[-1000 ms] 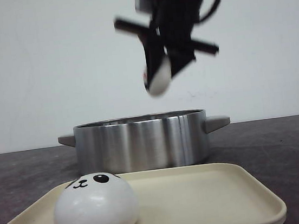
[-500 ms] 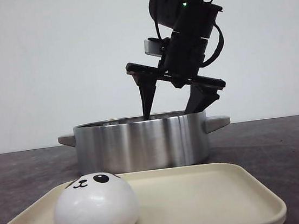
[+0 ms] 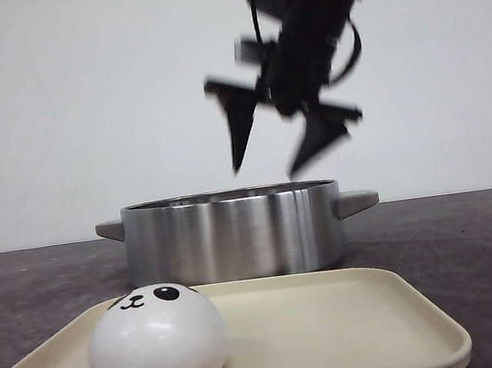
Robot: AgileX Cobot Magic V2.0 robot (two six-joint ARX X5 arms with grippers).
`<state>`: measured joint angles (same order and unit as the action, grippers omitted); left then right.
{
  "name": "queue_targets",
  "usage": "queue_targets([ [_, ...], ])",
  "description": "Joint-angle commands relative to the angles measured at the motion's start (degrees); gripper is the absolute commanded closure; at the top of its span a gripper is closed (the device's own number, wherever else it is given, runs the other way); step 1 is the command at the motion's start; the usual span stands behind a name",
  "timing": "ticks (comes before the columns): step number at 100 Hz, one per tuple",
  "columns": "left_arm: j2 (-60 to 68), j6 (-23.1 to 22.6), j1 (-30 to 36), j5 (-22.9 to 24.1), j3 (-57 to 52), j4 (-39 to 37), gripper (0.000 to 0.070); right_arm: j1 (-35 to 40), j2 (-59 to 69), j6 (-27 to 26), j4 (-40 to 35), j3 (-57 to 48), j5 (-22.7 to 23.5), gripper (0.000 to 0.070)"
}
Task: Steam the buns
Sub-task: 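Carry the bun with the right gripper into the pot and release, then lower the left gripper onto the last bun on the tray and grasp it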
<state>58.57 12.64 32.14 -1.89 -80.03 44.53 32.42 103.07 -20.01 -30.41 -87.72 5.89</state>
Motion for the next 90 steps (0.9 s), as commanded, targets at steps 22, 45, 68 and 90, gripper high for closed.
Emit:
queue_targets([
  [22,5.8,1.4,3.9,-1.4,5.3,0.6,0.015,6.8,-19.3,4.7,-4.1,-2.7,-8.4,0.0684],
  [45,11.1,3.4,6.7,-3.9,13.9,1.8,0.0149,12.5,-31.3,7.2,-6.6,-2.7,-13.9,0.0684],
  [68,19.2,3.5,8.6,-9.7,18.1,2.6,0.0142,13.2,-37.2,7.2,-9.1,-2.7,-14.3,0.0684],
  [90,28.0,3.5,11.3,-10.8,18.1,1.6,0.0143,13.2,-38.5,7.1,-12.6,-2.7,-16.5,0.0684],
])
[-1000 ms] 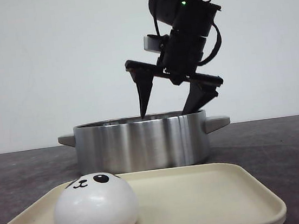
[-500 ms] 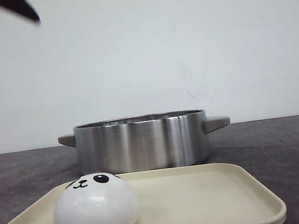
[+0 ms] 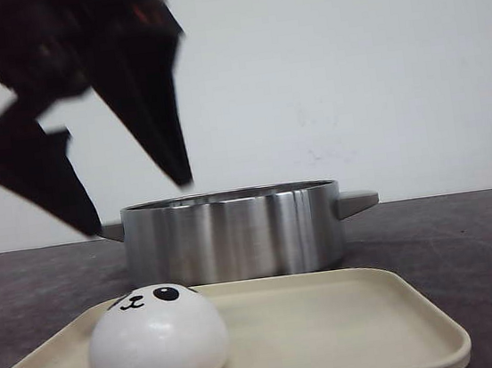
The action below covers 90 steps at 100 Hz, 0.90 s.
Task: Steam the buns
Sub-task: 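Lower the left gripper onto the last bun on the tray and grasp it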
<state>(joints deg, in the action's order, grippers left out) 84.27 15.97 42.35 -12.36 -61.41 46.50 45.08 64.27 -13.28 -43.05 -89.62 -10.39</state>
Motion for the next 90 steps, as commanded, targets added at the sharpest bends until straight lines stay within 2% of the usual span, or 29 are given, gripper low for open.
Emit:
queue_targets([
  [1,2.7,0.2,1.2,-0.3,-0.6,-0.4,0.0143,0.5,0.3,0.4,-0.1,-0.8,-0.2,0.0684],
  [28,10.4,0.2,4.1,-0.3,-0.6,-2.4,0.0145,0.6,0.3,0.4,-0.7,-0.8,-0.1,0.0684],
  [57,12.5,0.2,5.5,-0.2,-0.6,-1.7,0.0161,0.6,0.3,0.5,-0.7,-0.8,-0.1,0.0684],
  [61,12.5,0.2,5.5,-0.1,-0.6,-1.2,0.0214,0.5,0.3,0.5,-0.7,-0.8,-0.1,0.0684],
  [75,12.5,-0.3,5.5,-0.1,-0.6,1.5,0.0482,0.5,0.3,0.5,-0.7,-0.8,-0.2,0.0684],
  [84,12.5,-1.7,5.7,-0.2,-0.6,2.0,0.07,0.5,0.4,0.5,-0.6,-0.8,-0.2,0.0684],
  [90,12.5,-1.9,5.9,-0.8,-0.6,2.1,0.07,0.5,0.4,0.5,-0.6,-0.8,-0.1,0.0684],
])
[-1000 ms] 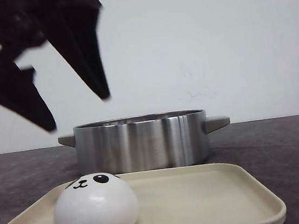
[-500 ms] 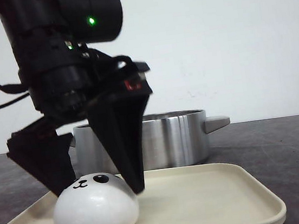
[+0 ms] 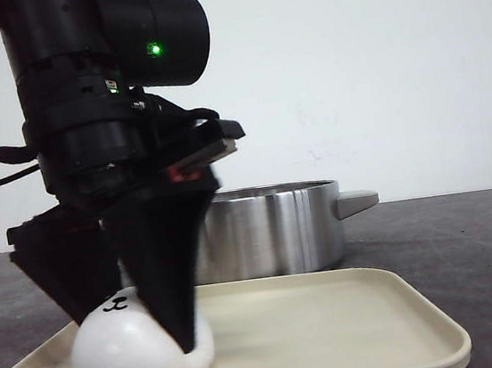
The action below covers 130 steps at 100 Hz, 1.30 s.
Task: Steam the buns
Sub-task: 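Lower the left gripper onto the last bun on the tray and grasp it, then lift the bun with the left gripper and release it into the pot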
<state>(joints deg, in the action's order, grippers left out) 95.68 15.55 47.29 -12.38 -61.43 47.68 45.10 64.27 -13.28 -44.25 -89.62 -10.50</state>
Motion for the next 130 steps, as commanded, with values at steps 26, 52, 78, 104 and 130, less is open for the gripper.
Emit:
queue_targets([
  [26,-4.2,-2.9,0.9,-1.2,-6.7,3.6,0.07,0.5,0.4,0.8,0.4,-0.8,0.2,0.0684],
  [52,-6.2,-4.2,-2.2,2.4,-24.0,3.0,0.07,0.5,0.4,1.4,0.5,-0.7,1.5,0.0684],
  [78,-5.1,-4.3,-8.5,10.8,-27.0,-5.9,0.0699,0.5,0.5,2.1,0.4,-0.7,1.5,0.0684],
  [104,2.0,-4.2,-14.1,10.9,-27.0,-11.2,0.0697,0.5,0.8,2.2,0.4,-0.7,1.6,0.0684],
  [130,10.1,-4.2,-15.1,10.9,-27.0,-9.6,0.0696,0.5,1.1,2.1,-0.3,-0.7,1.5,0.0684],
])
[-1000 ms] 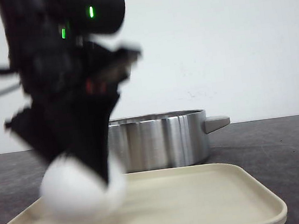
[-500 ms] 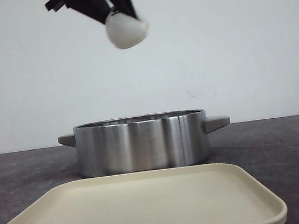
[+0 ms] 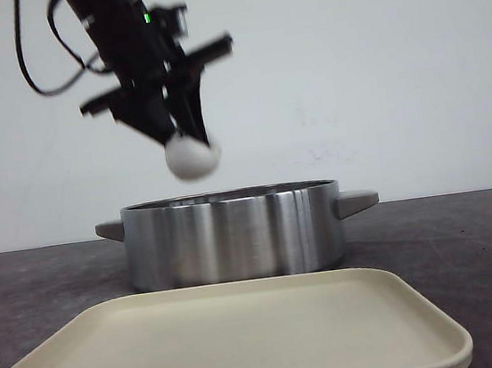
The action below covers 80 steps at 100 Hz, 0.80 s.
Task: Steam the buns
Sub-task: 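Lift the bun with the left gripper and release it into the pot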
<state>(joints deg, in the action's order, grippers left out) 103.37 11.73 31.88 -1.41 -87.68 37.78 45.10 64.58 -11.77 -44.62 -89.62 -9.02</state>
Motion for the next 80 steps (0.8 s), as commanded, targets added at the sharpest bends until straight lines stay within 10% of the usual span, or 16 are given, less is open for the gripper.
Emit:
queue_targets([
  [1,2.7,-0.3,0.3,-0.1,-0.7,0.3,0.0696,0.5,0.8,0.6,0.0,-0.7,0.0,0.0684],
  [16,5.8,-0.3,0.3,-0.1,-0.7,1.9,0.0598,0.5,0.9,0.6,-1.6,-0.7,0.0,0.0684],
  [38,6.2,-0.1,0.3,-0.1,-0.8,2.4,0.0217,0.5,0.9,0.4,-2.7,-0.7,0.0,0.0684],
  [80,1.3,-0.5,0.3,0.0,-7.1,10.1,0.024,0.5,2.5,1.7,-3.6,2.6,-0.1,0.0684],
])
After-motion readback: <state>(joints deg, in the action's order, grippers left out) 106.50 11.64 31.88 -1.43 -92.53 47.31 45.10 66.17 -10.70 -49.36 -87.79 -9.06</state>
